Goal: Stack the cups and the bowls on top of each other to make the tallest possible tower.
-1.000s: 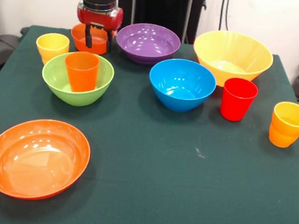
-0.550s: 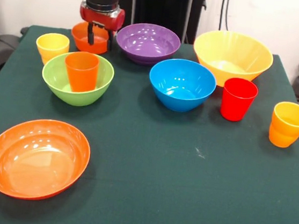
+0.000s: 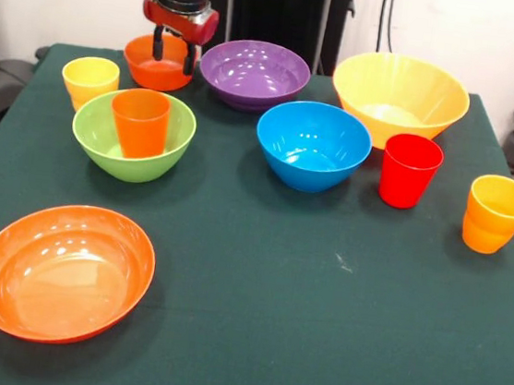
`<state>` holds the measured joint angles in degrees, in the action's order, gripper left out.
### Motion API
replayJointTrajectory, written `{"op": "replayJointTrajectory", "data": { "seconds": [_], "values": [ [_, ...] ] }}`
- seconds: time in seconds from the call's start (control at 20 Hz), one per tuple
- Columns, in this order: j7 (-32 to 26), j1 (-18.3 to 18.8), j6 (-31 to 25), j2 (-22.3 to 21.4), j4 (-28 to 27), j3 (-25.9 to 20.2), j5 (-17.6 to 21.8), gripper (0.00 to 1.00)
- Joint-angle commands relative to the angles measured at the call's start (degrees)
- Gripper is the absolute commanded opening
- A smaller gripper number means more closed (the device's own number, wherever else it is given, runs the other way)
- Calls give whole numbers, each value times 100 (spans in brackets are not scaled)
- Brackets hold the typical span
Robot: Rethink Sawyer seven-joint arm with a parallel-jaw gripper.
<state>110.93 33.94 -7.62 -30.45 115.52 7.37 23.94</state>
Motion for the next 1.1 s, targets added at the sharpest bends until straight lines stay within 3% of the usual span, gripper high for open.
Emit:
{"op": "replayJointTrajectory", "data": {
  "seconds": [0.05,0.55,1.1],
  "values": [
    [899,-41,-260,428,-484,-58,-454,100],
    [829,16,17,643,-440,59,-607,100],
    [1008,101,967,884,-258,41,-504,100]
  ]
}}
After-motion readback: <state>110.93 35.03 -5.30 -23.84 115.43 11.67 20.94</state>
